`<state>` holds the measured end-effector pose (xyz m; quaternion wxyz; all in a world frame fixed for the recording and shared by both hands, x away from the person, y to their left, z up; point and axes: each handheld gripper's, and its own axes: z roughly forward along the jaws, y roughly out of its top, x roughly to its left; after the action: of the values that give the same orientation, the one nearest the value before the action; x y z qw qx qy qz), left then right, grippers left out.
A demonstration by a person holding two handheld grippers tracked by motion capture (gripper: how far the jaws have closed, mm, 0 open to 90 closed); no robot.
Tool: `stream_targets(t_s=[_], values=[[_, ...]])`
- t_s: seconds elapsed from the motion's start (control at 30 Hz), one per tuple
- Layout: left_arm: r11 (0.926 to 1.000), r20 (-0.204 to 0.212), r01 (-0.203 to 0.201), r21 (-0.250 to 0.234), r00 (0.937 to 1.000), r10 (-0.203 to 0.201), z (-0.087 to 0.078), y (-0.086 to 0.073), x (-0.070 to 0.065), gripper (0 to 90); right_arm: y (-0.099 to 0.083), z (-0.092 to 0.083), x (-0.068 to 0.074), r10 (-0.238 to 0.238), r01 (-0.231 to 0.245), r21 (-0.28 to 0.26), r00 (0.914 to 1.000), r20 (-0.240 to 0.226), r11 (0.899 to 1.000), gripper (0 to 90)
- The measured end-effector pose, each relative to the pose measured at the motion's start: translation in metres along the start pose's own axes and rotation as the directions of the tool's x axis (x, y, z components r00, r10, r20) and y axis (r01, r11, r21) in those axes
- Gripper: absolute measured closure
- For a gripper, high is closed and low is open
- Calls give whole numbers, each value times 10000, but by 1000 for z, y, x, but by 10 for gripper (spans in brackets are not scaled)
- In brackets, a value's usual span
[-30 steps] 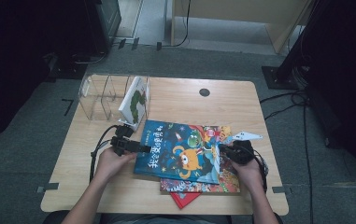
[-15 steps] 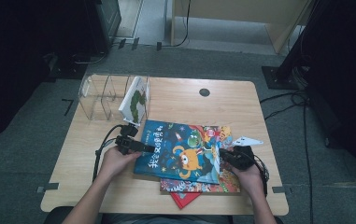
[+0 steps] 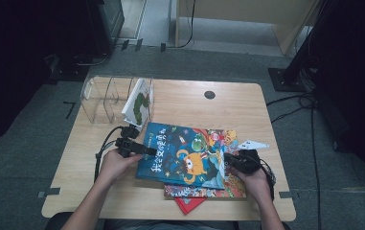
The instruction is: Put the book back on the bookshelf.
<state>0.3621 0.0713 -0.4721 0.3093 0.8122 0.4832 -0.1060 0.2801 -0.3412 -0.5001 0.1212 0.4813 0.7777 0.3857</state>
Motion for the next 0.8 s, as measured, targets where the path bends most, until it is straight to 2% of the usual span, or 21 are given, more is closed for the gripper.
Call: stream_targets(t_s=[0.2, 0.33, 0.43, 0.53, 0.57, 0.6, 0.73, 0.8], values=[[9998, 107, 168, -67, 9998, -167, -22, 9, -6, 403, 0, 3, 4, -242, 243, 98, 9997, -94, 9997, 900], [10000, -81, -72, 5, 9999, 72, -38, 17, -14, 417, 2, 5, 8, -356, 358, 94, 9990, -288, 9993, 900], [9999, -49, -130, -7, 9999, 130, -50, 24, -18, 435, 4, 8, 10, -473, 478, 110, 9981, -400, 9988, 900], [9994, -272, -357, -20, 9990, 357, -64, 30, -22, 438, 6, 11, 15, -462, 470, 96, 9967, -672, 9989, 900], [9994, -334, -324, -103, 9989, 320, -69, 32, -22, 440, 7, 13, 17, -491, 498, 63, 9957, -787, 9987, 900], [9994, -425, -269, -196, 9988, 260, -73, 34, -22, 451, 8, 15, 20, -598, 605, 52, 9943, -888, 9982, 900], [9992, -866, -411, 33, 9954, 412, -88, 42, -26, 503, 13, 22, 32, -1006, 1022, 119, 9901, -975, 9947, 900], [9993, -825, -360, -19, 9959, 357, -96, 46, -29, 537, 15, 25, 35, -1067, 1086, 110, 9879, -1122, 9940, 900]])
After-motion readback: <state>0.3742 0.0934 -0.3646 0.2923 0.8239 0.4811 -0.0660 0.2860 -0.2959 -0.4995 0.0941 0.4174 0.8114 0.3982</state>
